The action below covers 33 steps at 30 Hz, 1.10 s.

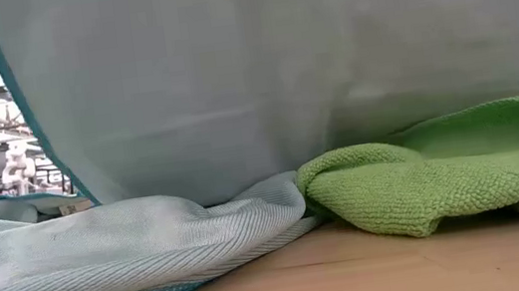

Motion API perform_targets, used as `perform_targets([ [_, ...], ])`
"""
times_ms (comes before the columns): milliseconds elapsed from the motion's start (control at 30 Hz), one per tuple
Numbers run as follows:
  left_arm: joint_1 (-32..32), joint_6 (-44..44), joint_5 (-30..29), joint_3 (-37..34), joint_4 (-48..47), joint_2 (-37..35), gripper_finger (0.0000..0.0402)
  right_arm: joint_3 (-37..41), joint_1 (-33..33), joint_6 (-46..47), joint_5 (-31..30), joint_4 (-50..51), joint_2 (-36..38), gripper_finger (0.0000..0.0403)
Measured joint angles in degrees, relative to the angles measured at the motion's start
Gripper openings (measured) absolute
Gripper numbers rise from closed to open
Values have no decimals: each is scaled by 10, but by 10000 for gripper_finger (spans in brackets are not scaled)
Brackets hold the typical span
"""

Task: Fold microfiber towels
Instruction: Fold the right blue microfiber towel

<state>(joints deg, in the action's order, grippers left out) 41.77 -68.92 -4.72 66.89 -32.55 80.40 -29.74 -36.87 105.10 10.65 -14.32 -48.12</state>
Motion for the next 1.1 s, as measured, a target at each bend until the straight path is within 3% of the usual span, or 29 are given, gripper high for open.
perform_targets([
  [200, 1, 29, -17, 0, 6, 0, 5, -1, -1, -21, 6, -3, -18, 0],
  [567, -8, 102, -127, 0, -39, 14, 5, -1, 0, -78, -7, 159, -18, 0],
  [1100, -66, 128, -153, -1, -64, 96, 5, -1, 25, -144, -129, 309, -18, 0],
])
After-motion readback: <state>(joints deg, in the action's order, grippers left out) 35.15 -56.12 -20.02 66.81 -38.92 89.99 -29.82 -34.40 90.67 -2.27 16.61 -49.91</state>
